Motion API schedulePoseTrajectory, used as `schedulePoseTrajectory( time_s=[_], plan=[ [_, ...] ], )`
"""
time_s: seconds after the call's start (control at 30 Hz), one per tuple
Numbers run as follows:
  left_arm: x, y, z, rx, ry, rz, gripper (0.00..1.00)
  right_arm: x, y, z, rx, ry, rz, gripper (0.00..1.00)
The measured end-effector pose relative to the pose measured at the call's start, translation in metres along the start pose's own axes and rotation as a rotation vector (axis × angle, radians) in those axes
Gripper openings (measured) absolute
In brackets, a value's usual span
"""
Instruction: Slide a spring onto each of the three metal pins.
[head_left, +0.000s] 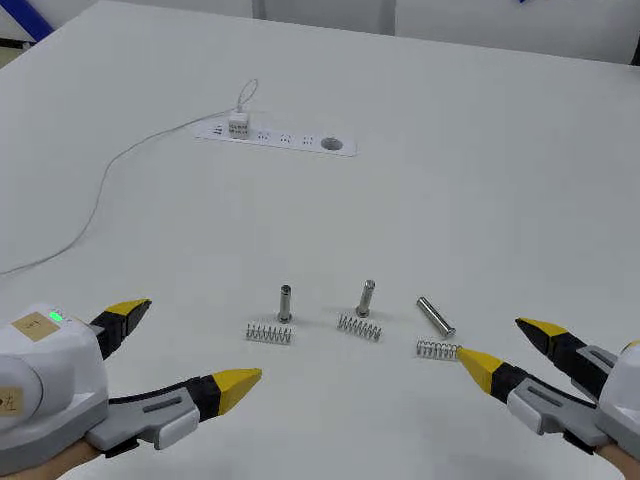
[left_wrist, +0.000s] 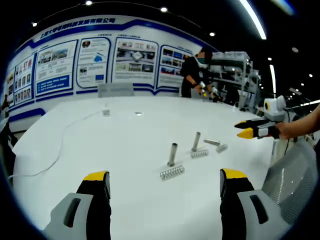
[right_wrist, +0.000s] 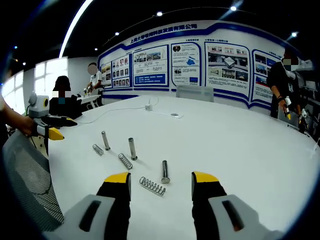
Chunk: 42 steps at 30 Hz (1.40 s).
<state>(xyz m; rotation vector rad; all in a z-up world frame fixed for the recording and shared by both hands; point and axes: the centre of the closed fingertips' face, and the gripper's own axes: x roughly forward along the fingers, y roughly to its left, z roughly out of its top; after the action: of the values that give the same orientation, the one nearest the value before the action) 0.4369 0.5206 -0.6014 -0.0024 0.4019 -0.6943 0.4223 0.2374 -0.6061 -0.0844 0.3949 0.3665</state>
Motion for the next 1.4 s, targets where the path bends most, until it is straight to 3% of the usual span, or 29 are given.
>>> schedulePoseTrajectory(
  time_s=[0.23,0.33,0.53,0.73,0.87,1.17,1.4],
  plan=[
    [-0.001,0.001,-0.002,-0.002,0.01,0.003,0.9,0.012,-0.008,0.003,0.027,0.017,0.007,0.43],
    [0.001,-0.005,0.0,0.031,0.006,-0.017,0.87,0.022,-0.009,0.004,0.043,0.038,0.023,0.4],
    [0.004,-0.012,-0.003,0.055,0.021,-0.057,0.85,0.039,-0.011,0.004,0.009,0.088,0.042,0.39],
    [0.004,-0.01,-0.006,0.062,0.032,-0.055,0.84,0.055,-0.005,0.005,-0.023,0.121,0.078,0.34],
    [0.005,-0.01,-0.007,0.058,0.034,-0.055,0.84,0.066,0.0,0.001,-0.017,0.151,0.104,0.33],
    [0.005,-0.009,-0.007,0.075,0.038,-0.044,0.81,0.092,-0.001,-0.006,-0.051,0.216,0.112,0.27],
    [0.005,-0.01,-0.009,0.07,0.047,-0.047,0.8,0.104,-0.001,-0.021,-0.091,0.309,0.112,0.23]
  ],
)
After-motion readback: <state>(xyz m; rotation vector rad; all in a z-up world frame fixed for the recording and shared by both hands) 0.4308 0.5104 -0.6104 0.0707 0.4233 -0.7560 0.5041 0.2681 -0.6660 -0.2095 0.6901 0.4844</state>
